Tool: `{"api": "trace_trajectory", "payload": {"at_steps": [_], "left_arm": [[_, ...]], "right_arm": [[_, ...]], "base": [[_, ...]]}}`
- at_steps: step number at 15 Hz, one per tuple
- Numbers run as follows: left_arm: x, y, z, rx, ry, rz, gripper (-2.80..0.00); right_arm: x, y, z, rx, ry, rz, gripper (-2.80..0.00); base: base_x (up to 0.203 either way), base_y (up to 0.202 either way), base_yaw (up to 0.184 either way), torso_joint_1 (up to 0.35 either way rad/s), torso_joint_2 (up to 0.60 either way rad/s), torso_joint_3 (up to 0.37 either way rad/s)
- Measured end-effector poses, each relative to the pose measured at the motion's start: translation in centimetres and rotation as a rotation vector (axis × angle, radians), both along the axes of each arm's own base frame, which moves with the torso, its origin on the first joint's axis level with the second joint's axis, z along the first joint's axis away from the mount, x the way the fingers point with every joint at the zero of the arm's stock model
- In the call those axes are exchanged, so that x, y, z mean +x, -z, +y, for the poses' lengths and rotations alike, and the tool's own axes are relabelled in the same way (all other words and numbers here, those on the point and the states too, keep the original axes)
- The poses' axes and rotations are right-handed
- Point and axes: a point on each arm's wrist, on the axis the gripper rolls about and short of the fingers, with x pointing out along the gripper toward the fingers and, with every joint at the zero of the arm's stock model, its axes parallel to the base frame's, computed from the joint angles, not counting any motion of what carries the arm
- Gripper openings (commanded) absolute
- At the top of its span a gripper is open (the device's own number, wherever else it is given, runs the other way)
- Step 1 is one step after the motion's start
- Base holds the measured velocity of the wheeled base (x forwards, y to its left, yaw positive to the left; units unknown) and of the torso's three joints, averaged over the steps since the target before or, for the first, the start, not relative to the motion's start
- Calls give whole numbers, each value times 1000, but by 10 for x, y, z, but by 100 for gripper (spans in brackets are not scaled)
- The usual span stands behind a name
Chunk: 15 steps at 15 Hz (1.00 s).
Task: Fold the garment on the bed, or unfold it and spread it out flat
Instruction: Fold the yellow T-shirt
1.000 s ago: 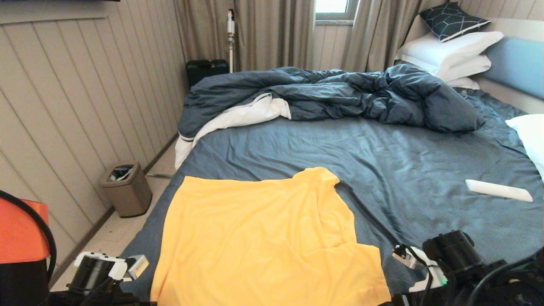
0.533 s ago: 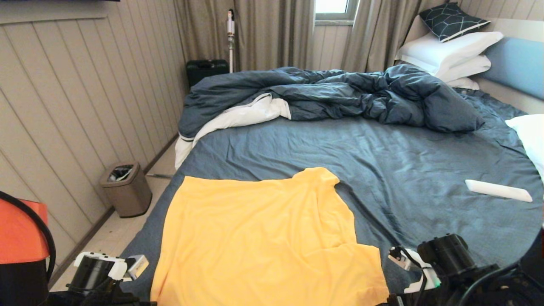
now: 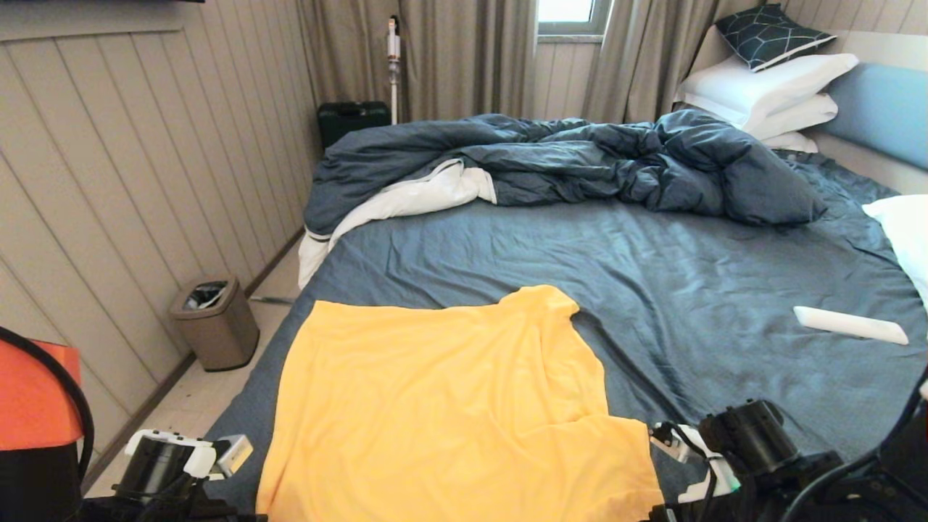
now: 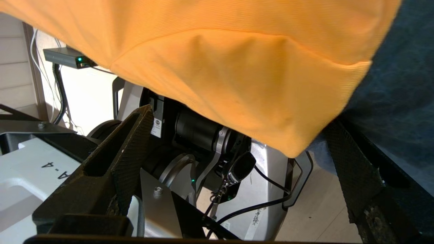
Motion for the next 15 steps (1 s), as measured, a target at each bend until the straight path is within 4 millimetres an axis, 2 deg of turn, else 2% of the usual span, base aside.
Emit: {"api": "trace_trajectory", "payload": {"at_steps": [1, 2, 15], "left_arm": [[0, 0, 0, 1, 1, 0, -280], [0, 0, 0, 0, 2, 0, -280], [-1, -1, 0, -3, 3, -15, -280]], "right_arm": [[-1, 0, 0, 0, 0, 1, 0], [-2, 0, -1, 0, -1, 3, -280], [-7, -2, -4, -1, 3, -2, -280]], "base": [[0, 0, 0, 0, 0, 0], [0, 0, 0, 0, 0, 0], [0, 0, 0, 0, 0, 0]]}}
